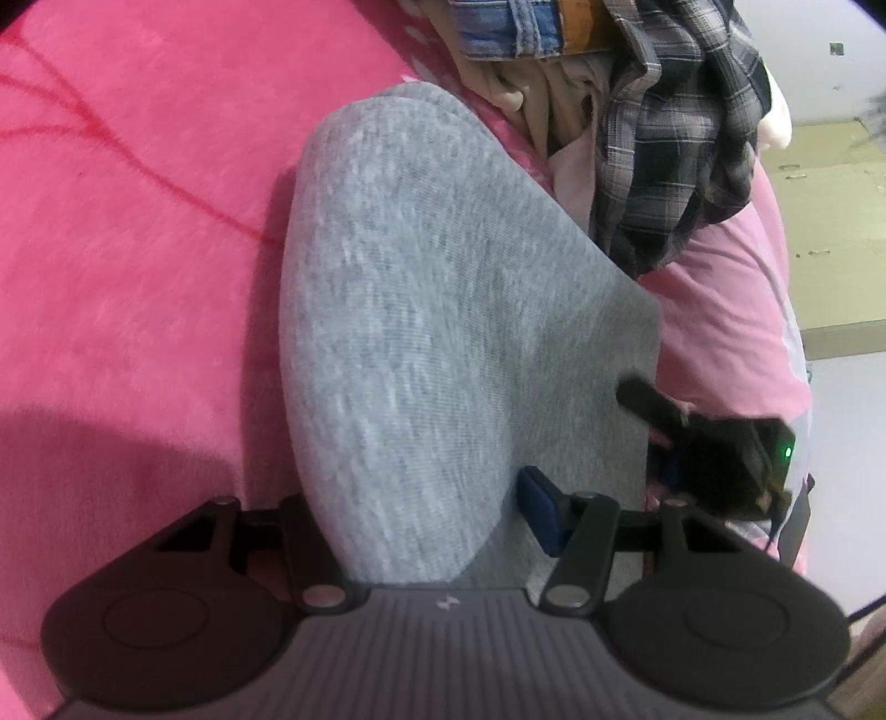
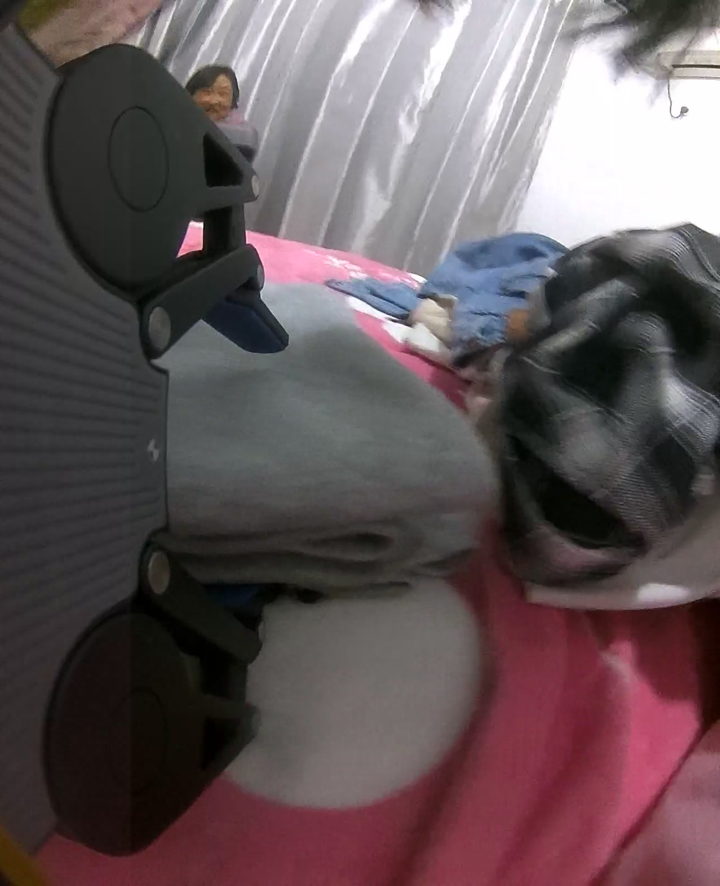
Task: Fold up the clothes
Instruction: 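Grasp the folded grey sweatpants edge with the left gripper while the right gripper grasps beside it, then lift the folded sweatpants with both grippers and carry it across the bed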
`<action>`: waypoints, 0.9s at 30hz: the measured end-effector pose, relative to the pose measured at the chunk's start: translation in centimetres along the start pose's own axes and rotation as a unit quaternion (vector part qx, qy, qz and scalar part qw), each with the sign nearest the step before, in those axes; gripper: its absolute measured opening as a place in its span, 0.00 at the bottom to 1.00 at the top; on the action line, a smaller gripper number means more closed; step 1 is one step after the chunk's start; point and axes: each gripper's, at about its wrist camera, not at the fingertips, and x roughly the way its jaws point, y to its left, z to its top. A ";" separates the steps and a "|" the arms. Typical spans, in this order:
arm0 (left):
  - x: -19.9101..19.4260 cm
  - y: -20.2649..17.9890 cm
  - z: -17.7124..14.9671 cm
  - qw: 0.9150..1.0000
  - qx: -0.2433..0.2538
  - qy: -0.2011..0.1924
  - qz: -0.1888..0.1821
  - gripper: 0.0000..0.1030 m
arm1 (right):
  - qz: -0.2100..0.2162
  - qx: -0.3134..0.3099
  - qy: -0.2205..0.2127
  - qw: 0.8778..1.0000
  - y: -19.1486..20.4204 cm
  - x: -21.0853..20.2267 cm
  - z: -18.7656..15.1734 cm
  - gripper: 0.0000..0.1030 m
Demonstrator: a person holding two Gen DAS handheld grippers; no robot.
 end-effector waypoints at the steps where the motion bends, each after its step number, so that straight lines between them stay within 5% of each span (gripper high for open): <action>1: 0.1 0.0 0.0 1.000 0.002 -0.002 0.000 0.57 | 0.006 0.008 0.005 1.000 -0.1 -0.2 -0.6 0.71; 4: 0.3 -0.5 -0.2 1.000 0.011 -0.008 0.009 0.56 | 0.001 0.027 0.006 1.000 -0.1 -0.5 -2.0 0.55; 12: -0.2 -3.7 -1.5 0.997 0.019 -0.042 0.055 0.42 | -0.045 -0.030 0.000 0.999 3.7 0.0 -2.0 0.41; 23: -7.1 -8.4 -7.6 0.991 0.001 -0.127 0.051 0.41 | -0.072 -0.129 0.005 0.989 14.4 0.7 -2.8 0.39; 27: -11.2 -8.2 -11.0 0.987 0.002 -0.153 0.050 0.41 | -0.064 -0.150 0.014 0.986 16.0 -2.0 -4.6 0.39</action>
